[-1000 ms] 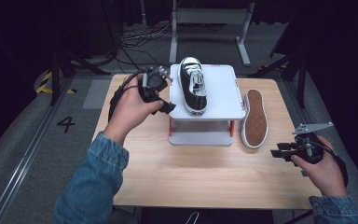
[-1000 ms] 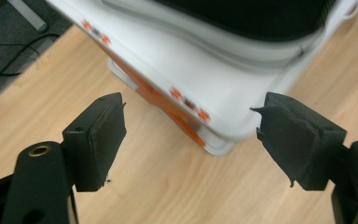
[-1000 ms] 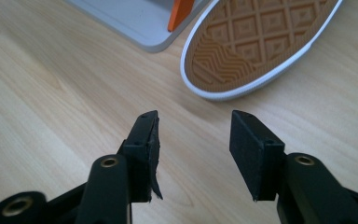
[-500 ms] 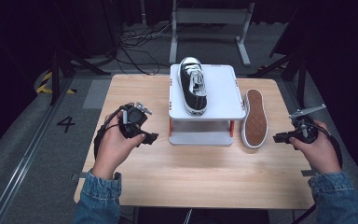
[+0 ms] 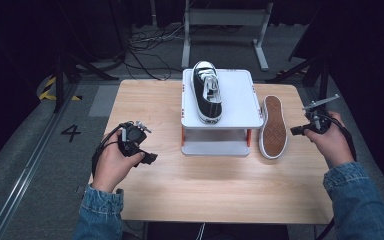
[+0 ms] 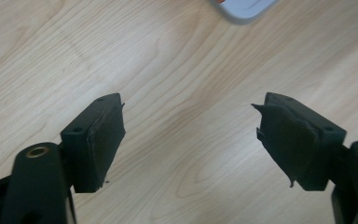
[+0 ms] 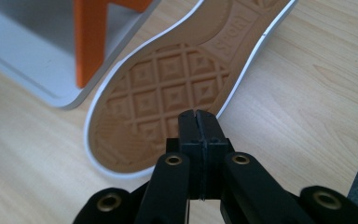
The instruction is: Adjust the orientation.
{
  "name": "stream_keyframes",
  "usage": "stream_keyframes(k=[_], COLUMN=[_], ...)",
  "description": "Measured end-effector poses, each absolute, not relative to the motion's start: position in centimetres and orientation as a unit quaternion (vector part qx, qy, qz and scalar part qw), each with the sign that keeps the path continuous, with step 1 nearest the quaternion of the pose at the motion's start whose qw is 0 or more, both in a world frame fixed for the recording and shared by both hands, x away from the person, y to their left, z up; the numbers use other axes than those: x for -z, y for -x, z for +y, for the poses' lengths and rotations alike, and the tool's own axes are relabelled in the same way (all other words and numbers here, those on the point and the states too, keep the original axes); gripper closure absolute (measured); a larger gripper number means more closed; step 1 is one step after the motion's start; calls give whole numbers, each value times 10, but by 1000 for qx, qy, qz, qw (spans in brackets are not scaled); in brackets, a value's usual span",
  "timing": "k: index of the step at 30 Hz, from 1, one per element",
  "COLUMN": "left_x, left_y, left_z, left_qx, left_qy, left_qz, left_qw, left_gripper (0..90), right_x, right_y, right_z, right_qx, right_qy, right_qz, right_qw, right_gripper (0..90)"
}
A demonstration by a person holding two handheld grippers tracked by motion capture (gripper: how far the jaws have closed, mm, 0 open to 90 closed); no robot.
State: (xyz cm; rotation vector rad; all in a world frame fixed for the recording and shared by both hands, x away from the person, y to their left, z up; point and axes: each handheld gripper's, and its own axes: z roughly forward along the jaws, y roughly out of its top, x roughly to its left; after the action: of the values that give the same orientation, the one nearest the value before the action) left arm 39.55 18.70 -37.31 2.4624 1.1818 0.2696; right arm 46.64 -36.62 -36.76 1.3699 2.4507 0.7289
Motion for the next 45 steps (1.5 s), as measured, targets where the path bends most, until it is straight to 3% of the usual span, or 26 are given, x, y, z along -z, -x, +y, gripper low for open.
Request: stream_keyframes(k=[8,29,33,38,45], left_x=[380,385,385,386,388], left_y=[-397,-401,-401,-401,-401], left_z=[192,190,191,189,186], left_qx=[-94,-73,-73,-70,-64], left_qy=[-875,-879,-878,-880,-884], left_qz=[434,427,428,426,421], left_qw=[192,199,199,197,193], left_gripper=[200,197,197,195,195], right_x=[385,440,435,406,366], right_y=[-496,-512,-510,-505,-503], right_z=[-353,-395,-392,-387,-344], right_qx=[-231,-222,-219,-224,-265], right_qy=[-477,-558,-550,-538,-479], right_qz=[837,795,800,800,820], right_qw=[138,87,100,140,168], right_gripper=[900,900,870,859,862])
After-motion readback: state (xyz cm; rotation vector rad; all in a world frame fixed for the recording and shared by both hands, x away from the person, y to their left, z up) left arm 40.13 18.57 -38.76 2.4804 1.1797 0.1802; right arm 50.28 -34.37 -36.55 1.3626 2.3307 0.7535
